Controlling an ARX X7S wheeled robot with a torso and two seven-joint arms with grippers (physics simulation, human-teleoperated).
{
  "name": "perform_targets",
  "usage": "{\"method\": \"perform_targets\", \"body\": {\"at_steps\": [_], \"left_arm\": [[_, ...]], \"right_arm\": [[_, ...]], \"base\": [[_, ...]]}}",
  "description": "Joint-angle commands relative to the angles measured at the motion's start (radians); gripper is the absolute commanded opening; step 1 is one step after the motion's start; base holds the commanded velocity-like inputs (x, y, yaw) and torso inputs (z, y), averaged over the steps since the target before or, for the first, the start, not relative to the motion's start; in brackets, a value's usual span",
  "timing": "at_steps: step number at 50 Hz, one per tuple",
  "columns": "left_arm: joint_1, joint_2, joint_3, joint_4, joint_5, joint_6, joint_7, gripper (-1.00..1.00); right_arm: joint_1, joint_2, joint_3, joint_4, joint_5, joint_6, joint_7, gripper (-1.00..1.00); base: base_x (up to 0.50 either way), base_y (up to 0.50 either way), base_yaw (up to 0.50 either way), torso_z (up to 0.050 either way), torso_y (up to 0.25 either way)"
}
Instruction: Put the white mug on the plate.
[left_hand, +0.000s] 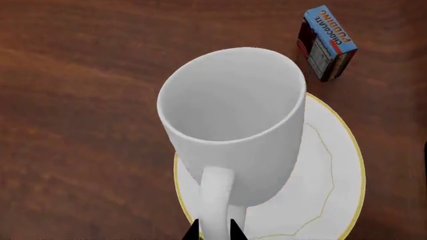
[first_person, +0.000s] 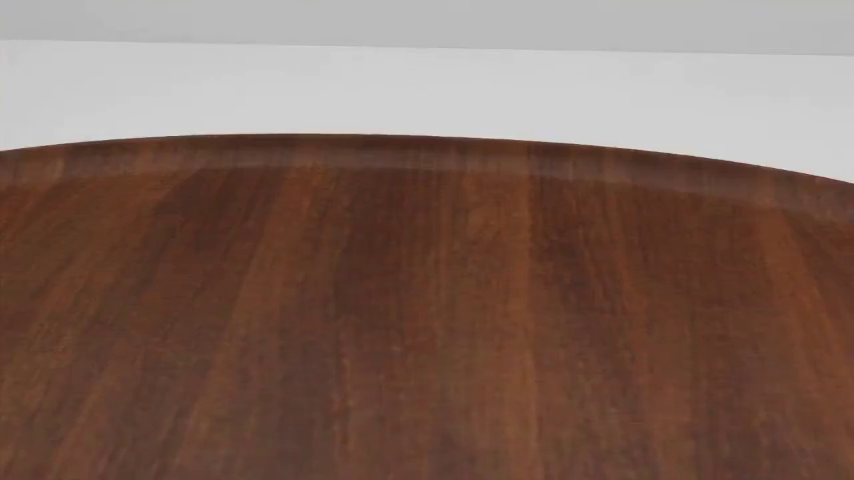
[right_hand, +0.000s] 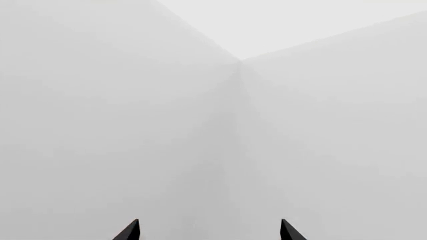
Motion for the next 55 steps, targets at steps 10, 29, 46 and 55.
{"method": "perform_targets", "body": {"at_steps": [10, 29, 46, 55], "left_arm": [[-0.003, 0.043, 0.043, -0.147, 0.101, 0.063, 0.071, -1.00], [-0.029, 0.094, 0.083, -0.197, 0.146, 0.056, 0.116, -1.00], [-0.029, 0.107, 0.100, -0.233, 0.157, 0.058, 0.136, -1.00], [-0.021, 0.104, 0.092, -0.223, 0.134, 0.060, 0.136, 1.00]], "right_arm": [[-0.023, 0.002, 0.025, -0.016, 0.018, 0.006, 0.005, 1.00], [-0.050, 0.003, 0.027, -0.015, 0.010, -0.014, 0.005, 1.00], [-0.065, 0.011, 0.016, -0.019, 0.014, -0.024, 0.024, 1.00], [-0.078, 0.014, 0.023, -0.024, 0.020, -0.028, 0.030, 1.00]], "base": [[0.00, 0.00, 0.00, 0.000, 0.000], [0.00, 0.00, 0.00, 0.000, 0.000], [0.00, 0.00, 0.00, 0.000, 0.000], [0.00, 0.00, 0.00, 0.000, 0.000]]}}
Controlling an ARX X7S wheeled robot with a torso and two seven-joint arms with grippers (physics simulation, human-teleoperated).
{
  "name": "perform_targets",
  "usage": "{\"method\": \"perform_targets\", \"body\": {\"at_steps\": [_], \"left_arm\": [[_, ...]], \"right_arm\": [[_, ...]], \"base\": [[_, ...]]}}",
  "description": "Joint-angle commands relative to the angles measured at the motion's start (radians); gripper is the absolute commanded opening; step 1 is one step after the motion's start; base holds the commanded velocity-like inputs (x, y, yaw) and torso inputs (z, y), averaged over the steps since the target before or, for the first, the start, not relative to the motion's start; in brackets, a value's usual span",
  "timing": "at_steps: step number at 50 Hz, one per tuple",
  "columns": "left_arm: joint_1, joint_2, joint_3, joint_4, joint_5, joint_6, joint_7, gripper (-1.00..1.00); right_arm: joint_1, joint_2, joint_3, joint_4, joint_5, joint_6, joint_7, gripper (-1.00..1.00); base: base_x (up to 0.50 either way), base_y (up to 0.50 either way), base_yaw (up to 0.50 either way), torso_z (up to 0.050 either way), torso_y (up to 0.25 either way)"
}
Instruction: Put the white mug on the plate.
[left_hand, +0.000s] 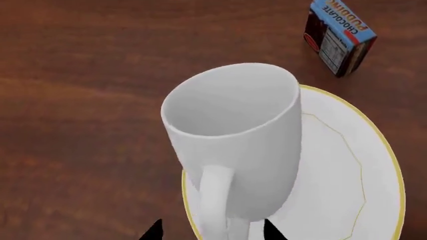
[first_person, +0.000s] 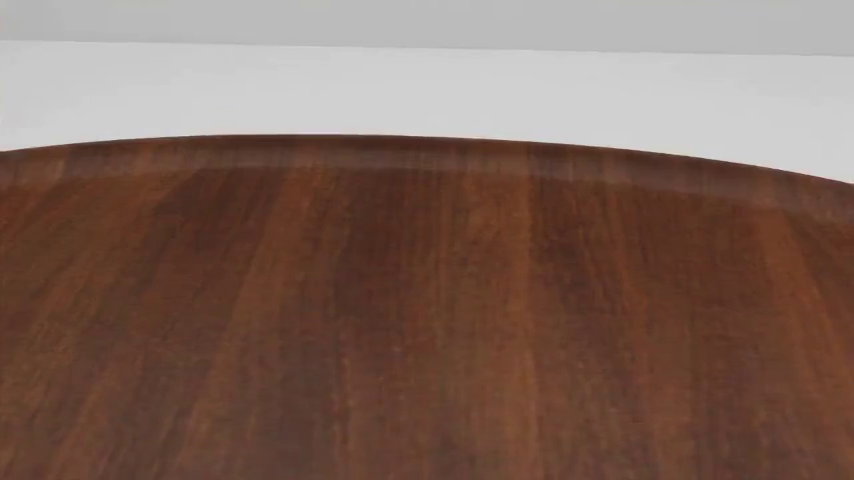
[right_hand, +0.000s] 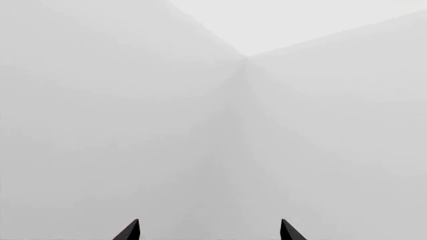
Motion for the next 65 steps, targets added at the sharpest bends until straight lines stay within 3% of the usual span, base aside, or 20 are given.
{"method": "perform_targets", "body": {"at_steps": [1, 21, 38, 47, 52, 57, 62, 65], "left_arm": [[0.025, 0.007, 0.008, -0.068, -0.039, -0.002, 0.019, 1.00], [0.001, -0.009, -0.036, 0.021, -0.085, -0.037, -0.030, 1.00], [-0.121, -0.029, -0.144, 0.342, -0.332, -0.212, -0.270, 1.00], [-0.515, 0.028, 0.320, 0.343, -0.528, 0.101, -0.587, 1.00], [-0.859, 0.156, 0.730, 0.343, -0.504, 0.452, -0.752, 1.00], [-1.192, 0.324, 1.069, 0.343, -0.414, 0.822, -0.911, 1.00], [-1.432, 0.414, 1.277, 0.342, -0.317, 1.076, -1.018, 1.00], [-1.555, 0.386, 1.331, 0.340, -0.289, 1.155, -1.026, 1.00]], "right_arm": [[-0.017, 0.004, 0.009, -0.005, 0.007, -0.007, 0.008, 1.00], [-0.020, 0.036, 0.000, 0.002, 0.025, -0.021, 0.032, 1.00], [0.003, 0.070, -0.025, 0.031, 0.027, -0.046, 0.033, 1.00], [0.054, 0.119, -0.108, 0.073, 0.020, -0.093, 0.054, 1.00], [0.085, 0.150, -0.160, 0.099, 0.015, -0.123, 0.066, 1.00], [0.112, 0.176, -0.211, 0.122, 0.008, -0.151, 0.076, 1.00], [0.128, 0.187, -0.238, 0.137, 0.002, -0.165, 0.080, 1.00], [0.140, 0.196, -0.264, 0.147, -0.002, -0.177, 0.086, 1.00]], "base": [[0.00, 0.00, 0.00, 0.000, 0.000], [0.00, 0.00, 0.00, 0.000, 0.000], [0.00, 0.00, 0.00, 0.000, 0.000], [0.00, 0.00, 0.00, 0.000, 0.000], [0.00, 0.00, 0.00, 0.000, 0.000], [0.00, 0.00, 0.00, 0.000, 0.000], [0.00, 0.00, 0.00, 0.000, 0.000], [0.00, 0.00, 0.00, 0.000, 0.000]]}}
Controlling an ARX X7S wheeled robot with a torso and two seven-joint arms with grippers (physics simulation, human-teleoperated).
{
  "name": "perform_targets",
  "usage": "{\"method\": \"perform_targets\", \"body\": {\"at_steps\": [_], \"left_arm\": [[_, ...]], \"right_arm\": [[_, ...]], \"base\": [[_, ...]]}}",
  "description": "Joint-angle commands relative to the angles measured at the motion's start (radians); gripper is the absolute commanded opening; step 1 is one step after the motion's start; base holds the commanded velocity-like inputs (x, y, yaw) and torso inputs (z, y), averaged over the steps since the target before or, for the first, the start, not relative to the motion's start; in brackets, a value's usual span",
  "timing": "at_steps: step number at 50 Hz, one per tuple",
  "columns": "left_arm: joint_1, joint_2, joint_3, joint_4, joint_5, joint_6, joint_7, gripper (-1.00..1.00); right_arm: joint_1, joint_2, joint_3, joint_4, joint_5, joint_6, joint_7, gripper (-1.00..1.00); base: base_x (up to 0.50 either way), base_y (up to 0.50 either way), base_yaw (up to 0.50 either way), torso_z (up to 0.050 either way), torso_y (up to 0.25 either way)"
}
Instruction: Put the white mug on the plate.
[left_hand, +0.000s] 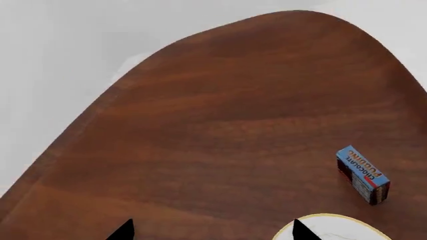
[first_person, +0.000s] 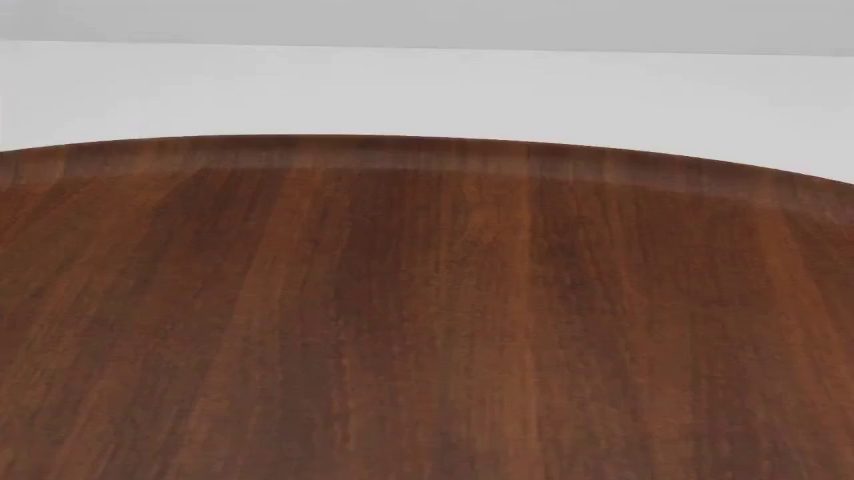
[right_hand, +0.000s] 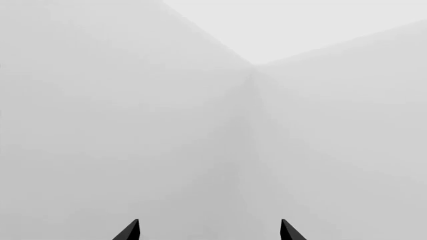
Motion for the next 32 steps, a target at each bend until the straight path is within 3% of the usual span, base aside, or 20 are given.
{"method": "perform_targets", "body": {"at_steps": [1, 5, 10, 15, 27, 32], "left_arm": [[-0.560, 0.091, 0.451, 0.004, 0.091, 0.498, -0.197, 1.00], [-0.711, -0.021, 0.489, -0.018, 0.074, 0.566, -0.137, 1.00], [-0.730, -0.380, 0.243, -0.054, -0.087, 0.362, 0.054, 1.00], [-0.725, -0.561, 0.126, -0.139, -0.152, 0.323, 0.120, 1.00], [-0.658, -0.717, 0.088, -0.278, -0.154, 0.323, 0.135, 1.00], [-0.540, -0.753, 0.099, -0.353, -0.109, 0.404, 0.108, 1.00]], "right_arm": [[0.051, 0.043, -0.095, 0.043, -0.013, -0.050, 0.020, 1.00], [0.066, 0.057, -0.120, 0.044, -0.010, -0.055, 0.031, 1.00], [0.059, 0.046, -0.120, 0.038, -0.019, -0.049, 0.028, 1.00], [0.043, 0.031, -0.090, 0.020, -0.016, -0.024, 0.020, 1.00], [0.000, -0.017, -0.014, -0.012, -0.009, 0.025, -0.009, 1.00], [0.004, -0.017, -0.046, -0.013, -0.018, 0.016, -0.003, 1.00]], "base": [[0.00, 0.00, 0.00, 0.000, 0.000], [0.00, 0.00, 0.00, 0.000, 0.000], [0.00, 0.00, 0.00, 0.000, 0.000], [0.00, 0.00, 0.00, 0.000, 0.000], [0.00, 0.00, 0.00, 0.000, 0.000], [0.00, 0.00, 0.00, 0.000, 0.000]]}}
